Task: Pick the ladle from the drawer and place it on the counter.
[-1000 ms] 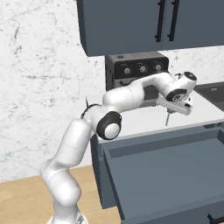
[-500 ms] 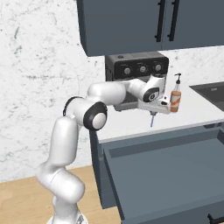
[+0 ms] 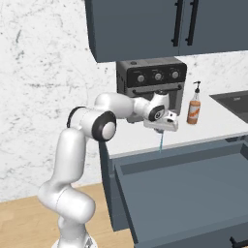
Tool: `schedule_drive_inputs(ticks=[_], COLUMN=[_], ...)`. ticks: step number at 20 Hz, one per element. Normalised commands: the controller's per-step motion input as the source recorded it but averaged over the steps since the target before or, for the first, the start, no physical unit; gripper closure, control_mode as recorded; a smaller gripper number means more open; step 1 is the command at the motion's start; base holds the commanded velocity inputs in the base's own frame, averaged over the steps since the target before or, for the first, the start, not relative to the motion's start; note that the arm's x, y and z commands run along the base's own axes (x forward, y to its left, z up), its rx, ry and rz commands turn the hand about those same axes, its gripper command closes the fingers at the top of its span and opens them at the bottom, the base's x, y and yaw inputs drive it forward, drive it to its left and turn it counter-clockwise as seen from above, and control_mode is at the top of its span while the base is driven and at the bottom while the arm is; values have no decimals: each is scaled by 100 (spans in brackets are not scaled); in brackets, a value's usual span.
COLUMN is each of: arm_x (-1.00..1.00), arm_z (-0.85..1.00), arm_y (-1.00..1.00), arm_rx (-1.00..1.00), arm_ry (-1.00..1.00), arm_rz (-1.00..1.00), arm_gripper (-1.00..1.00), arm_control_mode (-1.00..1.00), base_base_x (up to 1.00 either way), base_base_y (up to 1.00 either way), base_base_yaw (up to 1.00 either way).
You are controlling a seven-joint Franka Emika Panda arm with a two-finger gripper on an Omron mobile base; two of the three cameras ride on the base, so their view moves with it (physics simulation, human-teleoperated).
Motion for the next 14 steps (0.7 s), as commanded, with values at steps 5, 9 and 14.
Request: schedule_drive_inputs(ticks=[5, 9, 14], arm_x=[82, -5, -100], arm_z=[-7, 1, 33], arm_y=[61, 18, -3], arm_rx=[0, 0, 0], arm_ry=[0, 0, -9], arm_rz=[0, 0, 0], arm_gripper=[-100, -100, -100], arm_control_mode=[-100, -100, -100], base_base_x=[0, 0, 0], base_base_y=[0, 0, 0], base_base_yaw=[0, 0, 0])
